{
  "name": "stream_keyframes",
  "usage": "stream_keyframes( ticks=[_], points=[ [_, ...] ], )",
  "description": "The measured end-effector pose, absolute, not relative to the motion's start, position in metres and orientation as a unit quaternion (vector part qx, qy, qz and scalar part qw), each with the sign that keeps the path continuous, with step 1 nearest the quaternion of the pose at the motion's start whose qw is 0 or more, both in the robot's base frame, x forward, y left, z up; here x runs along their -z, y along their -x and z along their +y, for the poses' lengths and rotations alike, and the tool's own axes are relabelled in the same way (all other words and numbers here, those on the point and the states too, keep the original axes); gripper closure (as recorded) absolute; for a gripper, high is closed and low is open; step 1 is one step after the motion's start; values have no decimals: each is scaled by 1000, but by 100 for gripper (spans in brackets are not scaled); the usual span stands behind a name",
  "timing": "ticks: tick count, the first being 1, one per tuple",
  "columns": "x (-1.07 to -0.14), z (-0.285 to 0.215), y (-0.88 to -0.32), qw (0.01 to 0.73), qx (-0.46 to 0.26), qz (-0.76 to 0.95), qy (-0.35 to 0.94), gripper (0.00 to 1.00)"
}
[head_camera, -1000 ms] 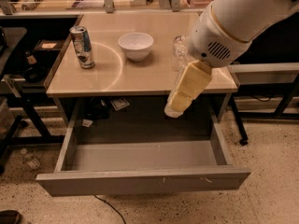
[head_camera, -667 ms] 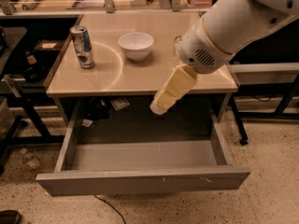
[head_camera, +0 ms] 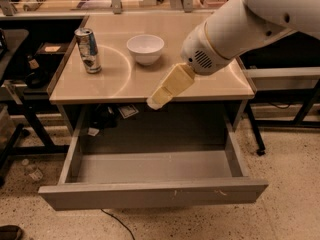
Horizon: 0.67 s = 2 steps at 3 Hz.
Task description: Place redbull can into top drawer
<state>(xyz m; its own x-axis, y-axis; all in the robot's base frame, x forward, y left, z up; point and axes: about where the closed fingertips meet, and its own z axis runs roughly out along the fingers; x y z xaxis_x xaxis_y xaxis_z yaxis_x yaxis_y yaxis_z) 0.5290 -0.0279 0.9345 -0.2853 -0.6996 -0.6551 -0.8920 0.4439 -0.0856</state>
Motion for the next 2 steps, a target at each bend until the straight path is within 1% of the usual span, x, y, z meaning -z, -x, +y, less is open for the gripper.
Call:
stream_keyframes(
  ticks=[1, 2],
  points=[
    [-930, -21, -540, 344, -153, 786, 491, 0],
    [-928, -5, -572, 390, -154, 774, 474, 0]
  ],
)
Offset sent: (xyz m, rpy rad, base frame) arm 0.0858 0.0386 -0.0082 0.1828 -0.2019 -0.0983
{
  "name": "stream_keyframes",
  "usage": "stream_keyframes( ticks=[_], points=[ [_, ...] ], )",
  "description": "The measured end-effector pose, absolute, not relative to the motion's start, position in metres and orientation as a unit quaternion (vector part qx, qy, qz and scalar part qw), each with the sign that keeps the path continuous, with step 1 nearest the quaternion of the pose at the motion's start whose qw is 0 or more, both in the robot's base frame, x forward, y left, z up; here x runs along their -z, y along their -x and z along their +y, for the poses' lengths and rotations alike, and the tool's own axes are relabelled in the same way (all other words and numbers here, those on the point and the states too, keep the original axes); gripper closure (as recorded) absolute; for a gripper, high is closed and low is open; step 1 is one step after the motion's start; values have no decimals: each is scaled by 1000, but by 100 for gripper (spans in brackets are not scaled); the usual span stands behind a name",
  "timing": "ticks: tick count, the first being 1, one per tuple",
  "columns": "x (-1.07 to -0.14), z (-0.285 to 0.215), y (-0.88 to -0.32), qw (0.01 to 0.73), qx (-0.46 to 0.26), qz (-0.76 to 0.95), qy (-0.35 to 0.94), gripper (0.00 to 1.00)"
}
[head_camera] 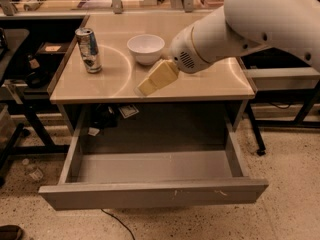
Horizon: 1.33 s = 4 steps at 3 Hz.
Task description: Place redbull can into top drawer
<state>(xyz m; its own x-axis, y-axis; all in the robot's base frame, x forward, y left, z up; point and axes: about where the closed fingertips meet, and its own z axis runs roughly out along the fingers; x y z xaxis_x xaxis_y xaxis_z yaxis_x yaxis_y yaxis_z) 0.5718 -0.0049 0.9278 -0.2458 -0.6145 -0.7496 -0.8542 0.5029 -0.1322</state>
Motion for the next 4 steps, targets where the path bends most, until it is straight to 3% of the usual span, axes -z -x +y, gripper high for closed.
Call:
stream_keyframes(
  ticks=[2, 4],
  points=[
    [-925, 24, -622, 440, -174, 751, 462, 0],
    [-915, 40, -642, 446, -193, 745, 457, 0]
  ],
)
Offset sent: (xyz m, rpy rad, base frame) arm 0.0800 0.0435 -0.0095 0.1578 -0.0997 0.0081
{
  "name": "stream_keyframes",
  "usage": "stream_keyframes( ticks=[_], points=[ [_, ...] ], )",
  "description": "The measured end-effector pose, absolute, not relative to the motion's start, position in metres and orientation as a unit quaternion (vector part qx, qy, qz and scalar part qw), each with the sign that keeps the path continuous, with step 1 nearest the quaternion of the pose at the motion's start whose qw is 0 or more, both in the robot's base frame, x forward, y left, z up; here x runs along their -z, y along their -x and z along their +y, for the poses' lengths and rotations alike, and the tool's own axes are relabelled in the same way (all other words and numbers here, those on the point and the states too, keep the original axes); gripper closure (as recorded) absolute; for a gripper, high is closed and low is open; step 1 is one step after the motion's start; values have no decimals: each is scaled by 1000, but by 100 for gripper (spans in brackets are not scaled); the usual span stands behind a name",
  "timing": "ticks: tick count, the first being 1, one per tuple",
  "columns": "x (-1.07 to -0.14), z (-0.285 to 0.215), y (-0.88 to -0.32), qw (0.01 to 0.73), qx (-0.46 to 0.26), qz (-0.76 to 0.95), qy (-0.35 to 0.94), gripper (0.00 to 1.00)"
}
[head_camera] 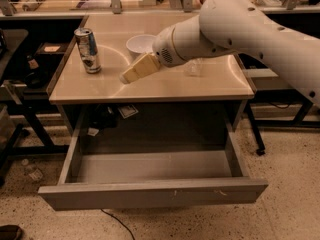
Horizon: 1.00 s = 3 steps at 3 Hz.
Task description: Place redbull can into top drawer
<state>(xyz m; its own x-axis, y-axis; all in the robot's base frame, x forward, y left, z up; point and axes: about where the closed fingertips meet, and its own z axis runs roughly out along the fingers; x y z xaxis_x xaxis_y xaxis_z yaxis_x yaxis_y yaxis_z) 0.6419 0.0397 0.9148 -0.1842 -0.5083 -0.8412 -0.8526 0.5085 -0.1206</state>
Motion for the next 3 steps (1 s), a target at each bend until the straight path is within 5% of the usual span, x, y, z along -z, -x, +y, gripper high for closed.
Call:
stream_keyframes(
  ticks=[3],
  points=[
    [-912, 126, -689, 497, -224, 685, 483, 0]
  ],
)
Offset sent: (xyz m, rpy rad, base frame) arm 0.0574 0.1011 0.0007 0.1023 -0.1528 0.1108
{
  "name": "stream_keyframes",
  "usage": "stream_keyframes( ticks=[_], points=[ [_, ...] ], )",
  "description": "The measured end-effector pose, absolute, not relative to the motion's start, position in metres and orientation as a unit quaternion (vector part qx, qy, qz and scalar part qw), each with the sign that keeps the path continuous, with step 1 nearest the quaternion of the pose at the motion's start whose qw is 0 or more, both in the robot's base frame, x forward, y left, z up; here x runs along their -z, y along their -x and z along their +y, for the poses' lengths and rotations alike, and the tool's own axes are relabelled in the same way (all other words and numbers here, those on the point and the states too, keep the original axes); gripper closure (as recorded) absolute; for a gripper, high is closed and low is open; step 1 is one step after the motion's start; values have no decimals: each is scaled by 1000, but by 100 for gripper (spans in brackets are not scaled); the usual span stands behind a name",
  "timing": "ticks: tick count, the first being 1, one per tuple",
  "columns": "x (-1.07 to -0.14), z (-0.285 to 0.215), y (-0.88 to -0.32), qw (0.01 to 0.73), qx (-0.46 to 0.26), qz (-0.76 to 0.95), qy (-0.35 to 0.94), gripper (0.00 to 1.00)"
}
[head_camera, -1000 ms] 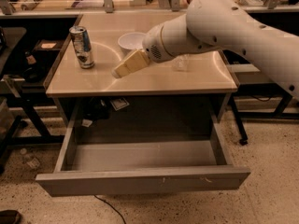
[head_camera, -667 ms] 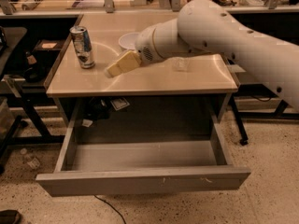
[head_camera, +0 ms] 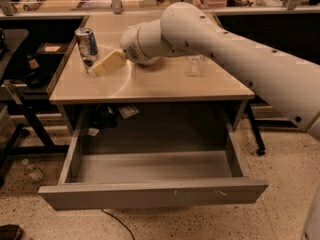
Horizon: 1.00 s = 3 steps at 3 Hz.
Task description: Place redbull can into top drawer
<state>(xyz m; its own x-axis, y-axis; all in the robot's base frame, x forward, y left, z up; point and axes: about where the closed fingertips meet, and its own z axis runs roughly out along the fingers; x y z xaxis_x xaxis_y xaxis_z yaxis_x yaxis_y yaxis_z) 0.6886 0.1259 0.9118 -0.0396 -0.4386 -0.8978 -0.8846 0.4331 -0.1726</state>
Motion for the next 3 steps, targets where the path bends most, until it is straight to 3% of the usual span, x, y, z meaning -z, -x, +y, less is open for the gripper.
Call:
stream_keyframes(
  ticks=[3],
  points=[
    [-904, 188, -728, 502, -280, 650, 498, 0]
  ],
)
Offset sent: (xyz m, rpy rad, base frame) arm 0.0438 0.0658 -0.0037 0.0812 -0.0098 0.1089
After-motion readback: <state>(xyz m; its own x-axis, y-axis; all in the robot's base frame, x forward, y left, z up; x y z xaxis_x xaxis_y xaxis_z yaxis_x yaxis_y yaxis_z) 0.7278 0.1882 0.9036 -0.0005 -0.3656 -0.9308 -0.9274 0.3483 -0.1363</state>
